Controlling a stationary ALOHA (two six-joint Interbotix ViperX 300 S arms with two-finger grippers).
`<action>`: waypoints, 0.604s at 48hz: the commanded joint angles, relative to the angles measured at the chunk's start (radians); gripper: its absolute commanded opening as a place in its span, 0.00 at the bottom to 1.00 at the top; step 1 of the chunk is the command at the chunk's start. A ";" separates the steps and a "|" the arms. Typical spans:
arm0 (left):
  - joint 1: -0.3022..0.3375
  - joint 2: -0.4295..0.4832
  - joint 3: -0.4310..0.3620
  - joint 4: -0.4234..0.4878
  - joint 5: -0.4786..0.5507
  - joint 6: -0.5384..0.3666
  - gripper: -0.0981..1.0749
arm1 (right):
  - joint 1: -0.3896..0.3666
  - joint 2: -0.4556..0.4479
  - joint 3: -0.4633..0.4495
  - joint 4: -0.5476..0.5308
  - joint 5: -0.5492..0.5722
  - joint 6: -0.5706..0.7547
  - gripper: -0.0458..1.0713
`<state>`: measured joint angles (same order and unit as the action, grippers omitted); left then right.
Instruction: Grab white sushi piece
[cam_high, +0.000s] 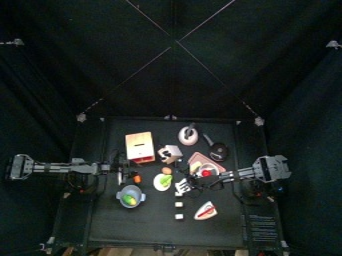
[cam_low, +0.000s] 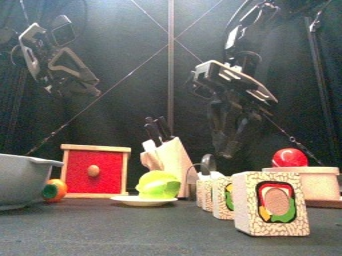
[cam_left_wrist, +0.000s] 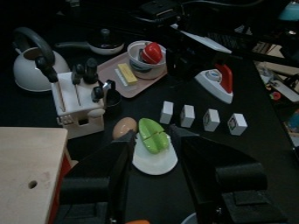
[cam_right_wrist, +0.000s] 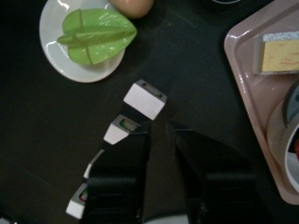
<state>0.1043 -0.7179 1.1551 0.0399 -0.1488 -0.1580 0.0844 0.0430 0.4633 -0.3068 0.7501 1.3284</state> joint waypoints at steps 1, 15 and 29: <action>0.002 0.000 -0.012 -0.005 -0.003 0.000 0.74 | 0.012 -0.002 -0.026 -0.055 -0.003 0.046 0.72; 0.002 0.000 -0.011 -0.011 -0.002 0.000 0.74 | 0.015 0.058 -0.058 -0.100 -0.003 0.086 0.94; 0.002 0.000 -0.008 -0.011 0.000 0.000 0.74 | 0.015 0.126 -0.103 -0.094 -0.002 0.087 0.94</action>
<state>0.1043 -0.7179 1.1597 0.0291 -0.1427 -0.1580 0.0982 0.1779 0.3881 -0.4019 0.7501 1.4143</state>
